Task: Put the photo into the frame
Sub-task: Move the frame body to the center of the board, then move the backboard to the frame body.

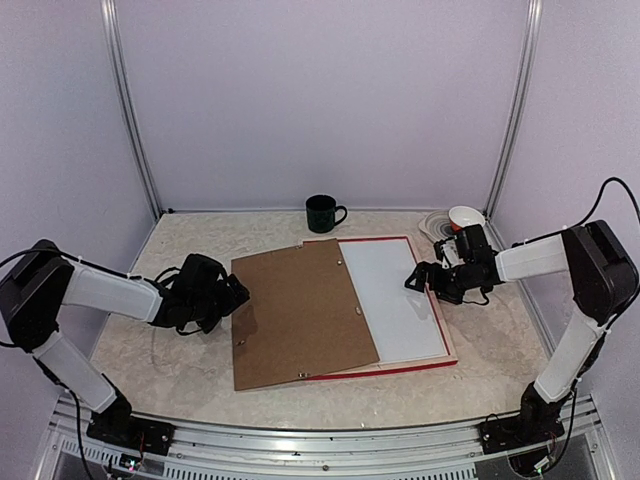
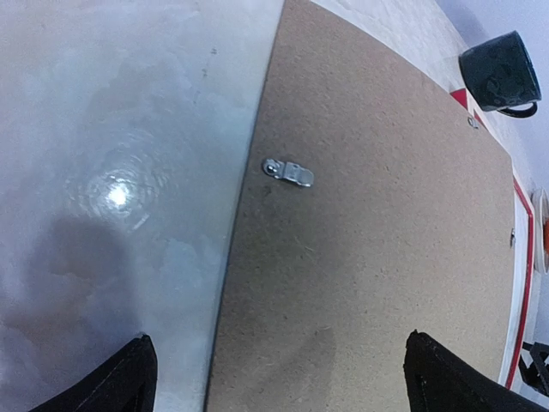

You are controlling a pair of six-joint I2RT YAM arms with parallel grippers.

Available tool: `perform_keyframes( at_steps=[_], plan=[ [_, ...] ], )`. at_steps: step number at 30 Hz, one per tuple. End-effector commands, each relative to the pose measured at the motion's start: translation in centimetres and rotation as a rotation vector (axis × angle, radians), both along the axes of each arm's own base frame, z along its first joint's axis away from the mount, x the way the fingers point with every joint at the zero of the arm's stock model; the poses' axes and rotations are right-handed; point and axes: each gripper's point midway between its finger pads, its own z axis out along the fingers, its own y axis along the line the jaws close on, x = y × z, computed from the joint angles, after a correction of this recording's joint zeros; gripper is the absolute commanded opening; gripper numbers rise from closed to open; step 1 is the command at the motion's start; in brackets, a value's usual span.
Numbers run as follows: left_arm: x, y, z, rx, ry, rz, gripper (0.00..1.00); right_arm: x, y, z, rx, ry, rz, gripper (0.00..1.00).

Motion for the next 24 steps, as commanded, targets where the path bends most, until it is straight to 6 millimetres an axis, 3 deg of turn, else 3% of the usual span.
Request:
perform_keyframes(
  at_steps=[1,5,13,24],
  plan=[
    [0.1,3.5,-0.6,0.083,0.032,0.066,0.99,0.5,-1.1,0.9,-0.026,0.014,-0.04,0.99],
    [1.5,3.3,-1.0,0.089,0.038,0.059,0.99,2.0,-1.5,1.3,-0.017,0.006,-0.055,0.99],
    [3.2,1.7,-2.8,0.086,0.065,0.029,0.99,4.2,-0.1,0.4,0.026,0.02,-0.019,0.99],
    [5.4,-0.3,-2.5,0.04,0.005,-0.024,0.99,4.7,2.0,-0.8,0.124,0.035,0.055,0.99]
  ],
)
